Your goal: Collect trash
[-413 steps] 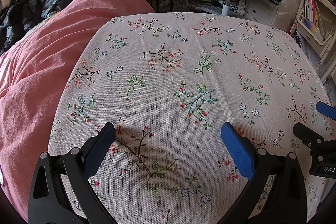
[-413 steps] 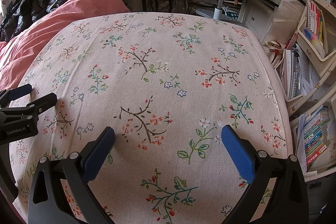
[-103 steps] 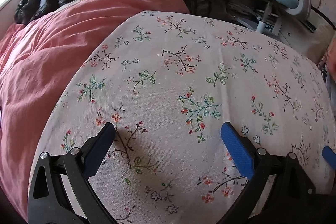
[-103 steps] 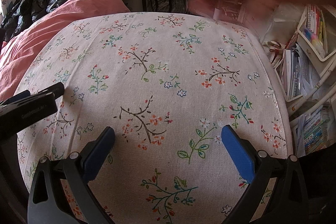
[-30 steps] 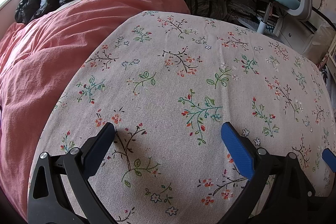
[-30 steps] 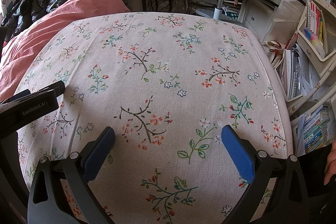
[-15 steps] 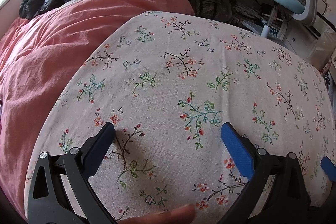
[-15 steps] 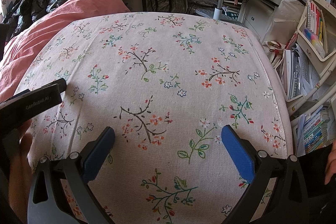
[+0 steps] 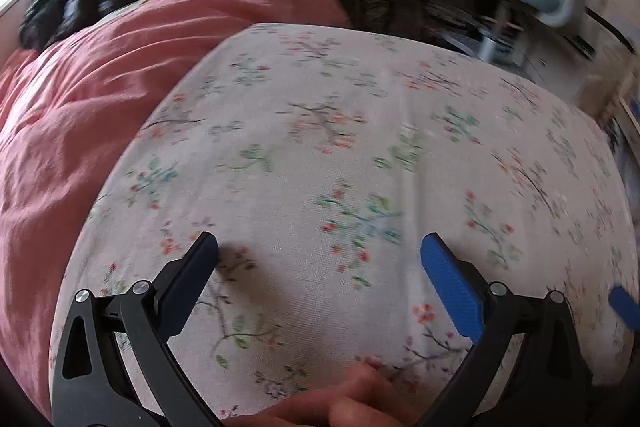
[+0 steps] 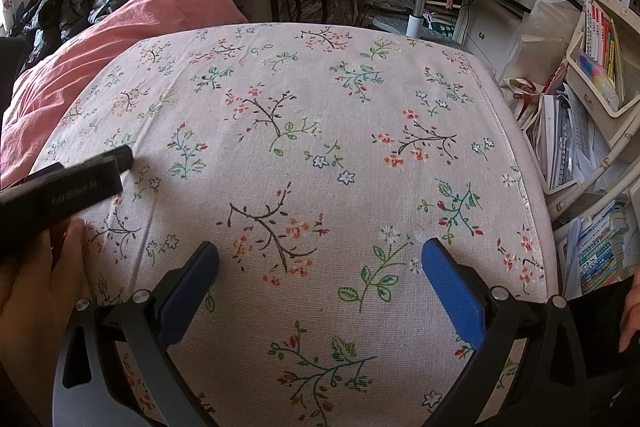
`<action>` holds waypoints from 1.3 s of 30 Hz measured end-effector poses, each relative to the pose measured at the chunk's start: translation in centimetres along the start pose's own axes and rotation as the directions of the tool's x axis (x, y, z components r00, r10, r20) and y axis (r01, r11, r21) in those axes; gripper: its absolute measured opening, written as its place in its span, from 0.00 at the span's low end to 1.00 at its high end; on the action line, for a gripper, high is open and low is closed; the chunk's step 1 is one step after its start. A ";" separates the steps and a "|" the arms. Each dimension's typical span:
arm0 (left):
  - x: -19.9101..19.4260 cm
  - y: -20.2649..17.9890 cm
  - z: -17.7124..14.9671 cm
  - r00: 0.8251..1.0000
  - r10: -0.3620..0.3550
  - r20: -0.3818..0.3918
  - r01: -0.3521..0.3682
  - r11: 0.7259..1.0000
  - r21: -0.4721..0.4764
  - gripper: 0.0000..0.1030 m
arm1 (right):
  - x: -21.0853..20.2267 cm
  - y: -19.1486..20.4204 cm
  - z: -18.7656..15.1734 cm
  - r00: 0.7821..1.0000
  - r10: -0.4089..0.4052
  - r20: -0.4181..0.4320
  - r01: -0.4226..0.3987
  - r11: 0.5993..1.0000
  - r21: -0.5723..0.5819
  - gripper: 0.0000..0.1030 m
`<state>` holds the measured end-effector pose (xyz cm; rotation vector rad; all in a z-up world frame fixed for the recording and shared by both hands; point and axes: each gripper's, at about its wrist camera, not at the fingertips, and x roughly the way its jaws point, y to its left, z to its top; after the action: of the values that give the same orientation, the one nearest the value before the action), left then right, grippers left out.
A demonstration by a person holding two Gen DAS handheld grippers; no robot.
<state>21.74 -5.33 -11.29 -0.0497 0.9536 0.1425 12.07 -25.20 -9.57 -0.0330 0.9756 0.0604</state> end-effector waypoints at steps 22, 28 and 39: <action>-0.4 -0.8 -0.4 1.000 -0.016 0.004 0.016 0.999 0.032 0.95 | 0.0 0.0 0.0 1.000 0.000 0.000 0.000 1.000 0.001 0.94; -0.5 -0.8 -0.4 1.000 -0.016 0.004 0.016 0.999 0.031 0.95 | 0.0 0.0 0.0 1.000 0.000 0.000 0.000 1.000 0.001 0.94; -0.4 -0.8 -0.4 1.000 -0.016 0.004 0.016 0.999 0.032 0.95 | 0.0 0.0 0.0 1.000 0.000 0.000 0.000 1.000 0.001 0.94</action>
<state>21.27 -6.19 -11.18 -0.0278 0.9509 0.1129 12.07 -25.18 -9.56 -0.0322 0.9752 0.0605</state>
